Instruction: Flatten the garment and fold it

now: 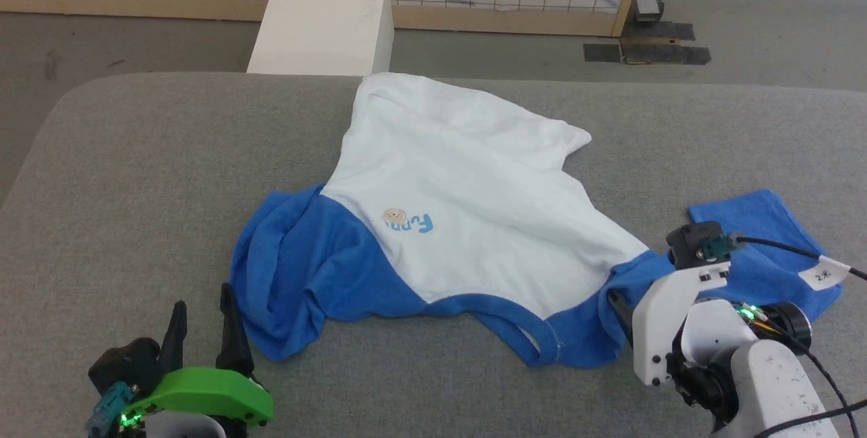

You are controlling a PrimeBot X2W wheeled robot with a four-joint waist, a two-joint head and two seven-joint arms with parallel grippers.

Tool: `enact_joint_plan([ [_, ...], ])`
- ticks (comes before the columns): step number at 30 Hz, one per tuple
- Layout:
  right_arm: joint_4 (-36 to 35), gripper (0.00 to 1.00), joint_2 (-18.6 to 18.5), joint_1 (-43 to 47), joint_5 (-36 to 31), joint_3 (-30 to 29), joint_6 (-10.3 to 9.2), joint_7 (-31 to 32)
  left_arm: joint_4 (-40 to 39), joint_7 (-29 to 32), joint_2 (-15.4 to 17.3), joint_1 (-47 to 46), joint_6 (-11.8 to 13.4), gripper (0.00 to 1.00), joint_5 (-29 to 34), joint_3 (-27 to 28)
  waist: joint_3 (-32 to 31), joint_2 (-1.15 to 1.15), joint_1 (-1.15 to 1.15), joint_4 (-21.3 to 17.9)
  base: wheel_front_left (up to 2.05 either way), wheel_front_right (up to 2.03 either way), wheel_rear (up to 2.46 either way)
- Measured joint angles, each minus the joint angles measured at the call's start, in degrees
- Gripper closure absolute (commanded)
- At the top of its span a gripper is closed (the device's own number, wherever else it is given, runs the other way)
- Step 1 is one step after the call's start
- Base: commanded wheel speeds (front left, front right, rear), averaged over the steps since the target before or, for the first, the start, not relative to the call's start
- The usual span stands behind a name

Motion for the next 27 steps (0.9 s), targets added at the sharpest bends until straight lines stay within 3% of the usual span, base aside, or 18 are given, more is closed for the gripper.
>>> enact_joint_plan([
  [1, 0.1, 0.00, 0.0, -0.3, -0.3, 0.1, 0.00, 0.9, 0.1, 0.0, 0.0, 0.0, 0.0, 0.00, -0.1, 0.0, 0.2, 0.00, 0.00, 0.2, 0.00, 0.00, 0.00],
  [2, 0.2, 0.60, 0.0, -0.4, -0.5, 0.2, 0.00, 1.8, 0.2, 0.0, 0.0, 0.0, 0.0, 0.00, -0.1, -0.1, 0.4, 0.00, 0.00, 0.3, 0.00, 0.00, 0.00],
  [3, 0.2, 0.88, 0.0, -0.4, -0.5, 0.1, 0.00, 2.3, 0.4, 0.1, 0.0, 0.0, 0.0, 0.00, -0.1, -0.1, 0.5, 0.00, 0.00, 0.5, 0.00, 0.00, 0.00],
  [4, 0.2, 1.00, 0.0, -0.4, -0.5, 0.1, 0.00, 2.4, 0.5, 0.1, 0.0, 0.0, 0.0, 0.00, -0.2, -0.2, 0.7, 0.00, 0.00, 0.6, 0.00, 0.00, 0.00],
  [9, -1.7, 1.00, 0.0, 0.3, 0.0, -3.1, 0.00, 3.0, 1.1, 0.1, 0.0, 0.0, 0.0, 0.00, -0.5, -0.3, 0.8, 0.00, 0.00, 0.5, 0.00, 0.00, 0.00],
  [20, -5.8, 1.00, 0.0, 5.1, -3.5, -20.4, 0.00, 4.4, 1.8, 1.3, -0.1, -0.6, -0.3, 0.00, -1.4, -2.2, 0.3, 0.00, 0.00, -1.2, 0.00, 0.00, 0.00],
  [21, -5.5, 0.65, 0.0, 5.1, -3.1, -20.7, 0.00, 3.8, 2.0, 1.5, -0.1, -0.6, -0.5, 0.00, -1.5, -2.2, 0.2, 0.00, 0.00, -1.3, 0.00, 0.00, 0.00],
  [22, -5.2, 0.00, -0.1, 5.1, -2.3, -20.8, 0.00, 3.4, 2.2, 1.7, -0.1, -0.6, -0.5, 0.00, -1.7, -2.3, 0.1, 0.00, 0.00, -1.4, 0.00, 0.00, 0.00],
  [27, -5.3, 0.00, 0.1, 5.1, 5.2, -25.1, 0.00, -2.9, 2.6, 3.8, 0.0, -0.6, -0.4, 0.00, -1.9, -2.6, -0.7, 0.00, 0.00, -1.4, 0.00, 0.00, 0.00],
])
